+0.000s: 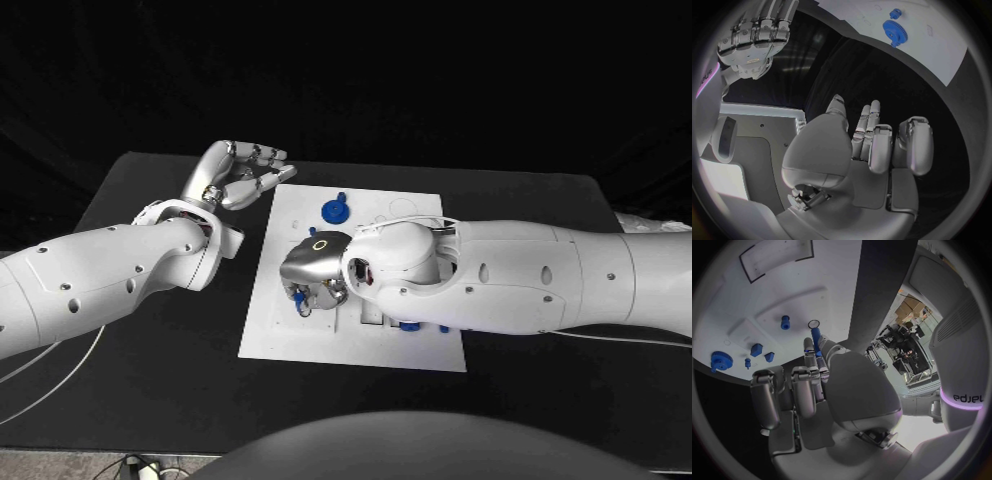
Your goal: Assemble the parts on the task board
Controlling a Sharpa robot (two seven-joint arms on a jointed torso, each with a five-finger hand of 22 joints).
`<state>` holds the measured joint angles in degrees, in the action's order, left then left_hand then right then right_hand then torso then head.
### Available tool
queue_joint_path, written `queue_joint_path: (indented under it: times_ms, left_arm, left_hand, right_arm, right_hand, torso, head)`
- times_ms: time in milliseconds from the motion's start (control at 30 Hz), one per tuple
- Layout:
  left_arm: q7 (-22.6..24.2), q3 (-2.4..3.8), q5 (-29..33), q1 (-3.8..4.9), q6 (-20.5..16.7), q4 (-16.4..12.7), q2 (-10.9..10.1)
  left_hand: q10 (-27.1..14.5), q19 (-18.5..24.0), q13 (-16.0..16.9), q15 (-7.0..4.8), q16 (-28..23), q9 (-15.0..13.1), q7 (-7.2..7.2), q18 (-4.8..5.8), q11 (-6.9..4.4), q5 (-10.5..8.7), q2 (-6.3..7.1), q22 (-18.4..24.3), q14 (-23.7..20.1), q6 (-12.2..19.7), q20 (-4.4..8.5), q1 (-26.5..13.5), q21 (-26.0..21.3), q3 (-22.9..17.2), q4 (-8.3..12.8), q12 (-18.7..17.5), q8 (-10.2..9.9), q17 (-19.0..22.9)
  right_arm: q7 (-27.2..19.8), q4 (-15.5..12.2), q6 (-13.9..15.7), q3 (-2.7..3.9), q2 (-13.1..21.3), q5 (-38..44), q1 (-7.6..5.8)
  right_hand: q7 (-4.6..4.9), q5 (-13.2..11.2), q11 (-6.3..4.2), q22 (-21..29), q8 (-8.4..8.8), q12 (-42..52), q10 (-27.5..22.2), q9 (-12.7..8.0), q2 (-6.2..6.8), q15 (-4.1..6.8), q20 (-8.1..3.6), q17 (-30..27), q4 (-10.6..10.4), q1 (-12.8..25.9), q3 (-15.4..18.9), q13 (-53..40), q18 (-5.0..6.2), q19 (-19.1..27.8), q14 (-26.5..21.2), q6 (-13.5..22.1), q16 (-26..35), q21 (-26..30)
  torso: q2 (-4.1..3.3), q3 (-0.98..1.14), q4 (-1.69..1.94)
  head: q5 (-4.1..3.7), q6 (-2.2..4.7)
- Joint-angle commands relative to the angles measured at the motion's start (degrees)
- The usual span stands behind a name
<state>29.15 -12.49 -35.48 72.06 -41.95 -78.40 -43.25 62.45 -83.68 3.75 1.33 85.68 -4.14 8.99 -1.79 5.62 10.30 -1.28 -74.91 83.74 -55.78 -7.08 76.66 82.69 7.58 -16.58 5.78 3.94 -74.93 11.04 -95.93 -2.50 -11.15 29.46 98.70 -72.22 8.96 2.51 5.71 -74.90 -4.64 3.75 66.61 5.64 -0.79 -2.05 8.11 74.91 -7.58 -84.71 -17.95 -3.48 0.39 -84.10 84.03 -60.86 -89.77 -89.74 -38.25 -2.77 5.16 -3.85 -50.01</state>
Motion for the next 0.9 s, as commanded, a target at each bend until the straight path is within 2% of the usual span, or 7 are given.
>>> queue_joint_path:
  times_ms: [33,133,300,533,667,900]
  left_arm:
    - [0.55,0.04,-0.23,-0.01,0.58,-0.09,0.13]
    - [0.56,0.04,-0.23,-0.01,0.61,-0.08,0.11]
    - [0.57,0.04,-0.24,-0.01,0.63,-0.05,0.12]
    - [0.59,0.05,-0.24,-0.01,0.63,-0.10,0.22]
    - [0.59,0.05,-0.24,-0.01,0.61,-0.12,0.20]
    - [0.61,0.05,-0.24,-0.01,0.63,-0.21,0.07]
  left_hand:
    - [0.33,-2.09,-0.07,0.05,-0.27,-0.03,0.02,0.05,0.00,0.26,-0.46,-12.79,4.63,-0.22,-0.12,-0.10,-0.14,0.34,-0.08,0.30,-0.13,-10.12]
    - [0.33,-2.09,-0.07,0.05,-0.27,-0.03,0.02,0.05,0.00,0.26,-0.46,-12.79,4.63,-0.22,-0.12,-0.10,-0.14,0.34,-0.08,0.30,-0.13,-10.12]
    - [0.33,-2.09,-0.07,0.05,-0.27,-0.03,0.02,0.05,0.00,0.26,-0.46,-12.79,4.63,-0.22,-0.12,-0.10,-0.14,0.34,-0.08,0.30,-0.13,-10.12]
    - [0.33,-2.09,-0.07,0.05,-0.27,-0.03,0.02,0.05,0.00,0.26,-0.46,-12.79,4.63,-0.22,-0.12,-0.10,-0.14,0.34,-0.08,0.30,-0.13,-10.12]
    - [0.33,-2.09,-0.07,0.05,-0.27,-0.03,0.02,0.05,0.00,0.26,-0.46,-12.79,4.63,-0.22,-0.12,-0.10,-0.14,0.34,-0.08,0.30,-0.13,-10.12]
    - [0.33,-2.09,-0.07,0.05,-0.27,-0.03,0.02,0.05,0.00,0.26,-0.46,-12.79,4.63,-0.22,-0.12,-0.10,-0.14,0.34,-0.08,0.30,-0.13,-10.12]
  right_arm:
    - [-0.66,0.25,-1.74,0.01,-0.18,1.45,0.19]
    - [-0.69,0.43,-1.82,0.01,-0.35,1.48,0.28]
    - [-0.63,0.48,-2.05,0.00,-0.43,1.49,0.36]
    - [-0.65,0.59,-2.34,0.00,-0.36,1.54,0.46]
    - [-0.80,0.74,-2.21,-0.01,-0.54,1.52,0.61]
    - [-0.89,1.04,-2.17,-0.02,-0.81,1.64,0.84]
  right_hand:
    - [-0.24,0.32,0.00,-15.10,-0.11,-0.23,-0.33,0.10,0.17,-0.15,0.33,15.09,-0.23,-0.01,-0.13,0.04,-0.39,-5.90,5.97,-0.13,-0.23,-0.26]
    - [-0.24,0.32,0.00,-15.10,-0.11,-0.23,-0.33,0.10,0.16,-0.15,0.33,15.09,-0.23,-0.01,-0.13,0.04,-0.39,-5.90,5.97,-0.13,-0.23,-0.26]
    - [-0.25,0.33,-0.01,-15.10,-0.10,-0.23,-0.34,0.09,0.16,-0.14,0.32,15.09,-0.24,0.01,-0.14,0.04,-0.39,-5.90,5.97,-0.12,-0.23,-0.26]
    - [-0.28,0.32,-0.04,-15.10,0.01,-0.23,-0.44,0.05,0.31,-0.08,0.30,15.09,-0.30,0.18,-0.07,0.04,-0.39,-5.90,5.97,0.00,-0.23,-0.26]
    - [-0.28,0.32,-0.04,-15.10,0.01,-0.23,-0.44,0.05,0.31,-0.08,0.30,15.09,-0.30,0.18,-0.07,0.04,-0.39,-5.90,5.97,0.00,-0.23,-0.26]
    - [-0.29,0.33,-0.05,-15.10,0.03,-0.23,-0.46,0.04,0.32,-0.07,0.29,15.09,-0.30,0.19,-0.07,0.03,-0.39,-5.90,5.97,0.01,-0.23,-0.26]
  torso:
    - [0.00,0.01,0.01]
    - [0.03,0.00,-0.07]
    - [-0.05,-0.08,-0.01]
    - [-0.04,-0.08,0.05]
    - [0.02,0.00,0.01]
    - [0.05,-0.04,-0.06]
  head:
    - [-0.18,0.01]
    - [-0.19,0.01]
    - [-0.38,0.01]
    - [-0.41,0.01]
    - [-0.43,0.01]
    - [-0.53,0.01]
